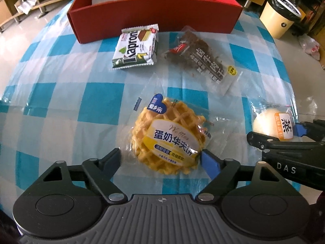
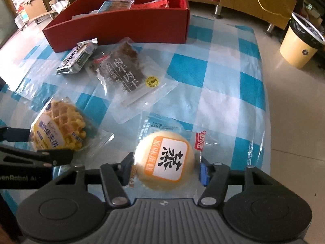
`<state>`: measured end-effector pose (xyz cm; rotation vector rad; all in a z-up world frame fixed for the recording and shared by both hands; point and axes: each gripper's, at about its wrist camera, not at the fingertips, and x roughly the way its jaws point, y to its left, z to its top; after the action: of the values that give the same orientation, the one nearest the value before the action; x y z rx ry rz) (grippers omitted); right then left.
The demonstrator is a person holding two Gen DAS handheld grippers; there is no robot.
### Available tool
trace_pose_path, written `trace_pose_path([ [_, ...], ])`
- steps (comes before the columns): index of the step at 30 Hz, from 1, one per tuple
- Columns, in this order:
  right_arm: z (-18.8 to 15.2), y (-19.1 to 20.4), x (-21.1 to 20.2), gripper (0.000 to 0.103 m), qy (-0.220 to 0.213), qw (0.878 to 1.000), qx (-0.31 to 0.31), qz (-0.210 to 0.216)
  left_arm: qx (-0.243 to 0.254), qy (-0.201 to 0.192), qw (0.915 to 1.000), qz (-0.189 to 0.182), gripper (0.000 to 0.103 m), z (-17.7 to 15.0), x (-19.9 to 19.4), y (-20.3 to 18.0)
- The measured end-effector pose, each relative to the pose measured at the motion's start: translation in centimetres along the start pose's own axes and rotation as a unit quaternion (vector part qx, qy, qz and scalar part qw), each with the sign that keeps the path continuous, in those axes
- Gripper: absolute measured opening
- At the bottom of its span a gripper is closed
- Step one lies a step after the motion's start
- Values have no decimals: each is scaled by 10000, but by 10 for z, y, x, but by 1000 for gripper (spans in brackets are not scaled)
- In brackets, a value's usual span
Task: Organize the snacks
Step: 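Close the left tool on the waffle packet while the right tool closes on the bun packet, then lift and carry the waffle and bun packets over the red box with both tools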
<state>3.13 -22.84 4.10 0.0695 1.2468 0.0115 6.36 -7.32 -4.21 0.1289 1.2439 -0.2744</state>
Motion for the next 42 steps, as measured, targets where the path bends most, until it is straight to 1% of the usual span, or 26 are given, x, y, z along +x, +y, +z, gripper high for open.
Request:
trace_pose_path([
  [3, 1, -1, -3, 59, -57, 10000, 26, 50, -28, -71, 9999, -71, 80, 1, -6, 3],
  [4, 3, -1, -5, 59, -109, 9999, 31, 64, -42, -95, 9999, -89, 76, 2, -7, 3],
  [5, 4, -1, -7, 59, -161, 9998, 49, 78, -62, -113, 9999, -91, 74, 2, -10, 5],
  [12, 10, -4, -14, 59, -320, 9992, 170, 190, -187, -178, 9996, -140, 68, 6, -15, 11],
  [14, 10, -4, -15, 59, -334, 9991, 179, 202, -240, -208, 9993, -173, 63, 7, -17, 13],
  [16, 11, -5, -16, 59, -364, 9988, 213, 235, -275, -261, 9991, -215, 60, 9, -21, 15],
  [18, 12, -6, -18, 59, -409, 9985, 260, 260, -303, -304, 9988, -247, 59, 10, -23, 17],
  [19, 12, -8, -19, 59, -421, 9983, 290, 263, -305, -317, 9987, -262, 64, 10, -24, 18],
  [20, 12, -9, -19, 59, -424, 9983, 312, 263, -285, -324, 9988, -248, 74, 10, -23, 18],
  [21, 12, -9, -19, 59, -423, 9982, 338, 265, -275, -330, 9988, -219, 79, 10, -22, 18],
  [22, 12, -10, -19, 59, -415, 9982, 354, 267, -279, -318, 9989, -211, 90, 11, -21, 18],
  [23, 12, -10, -19, 59, -415, 9981, 366, 278, -287, -287, 9989, -247, 95, 11, -19, 18],
  [24, 13, -10, -20, 59, -425, 9980, 377, 293, -372, -219, 9986, -297, 96, 11, -16, 19],
  [26, 14, -11, -21, 59, -429, 9978, 387, 320, -600, -110, 9978, -277, 96, 15, -9, 21],
  [28, 14, -13, -22, 59, -435, 9976, 418, 347, -584, -100, 9981, -170, 96, 23, -3, 18],
  [32, 14, -21, -25, 59, -467, 9969, 554, 321, -196, -222, 9996, 15, 101, 31, 0, -2],
  [35, 14, -30, -27, 59, -498, 9959, 689, 308, 236, -253, 9994, 73, 102, 28, 3, -22],
  [37, 14, -34, -28, 59, -516, 9954, 740, 318, 558, -234, 9979, 214, 103, 25, 8, -35],
  [39, 13, -37, -29, 59, -510, 9952, 773, 311, 913, -187, 9945, 469, 103, 21, 16, -47],
  [42, 13, -38, -27, 59, -467, 9952, 792, 325, 1198, -182, 9904, 671, 103, 15, 23, -53],
])
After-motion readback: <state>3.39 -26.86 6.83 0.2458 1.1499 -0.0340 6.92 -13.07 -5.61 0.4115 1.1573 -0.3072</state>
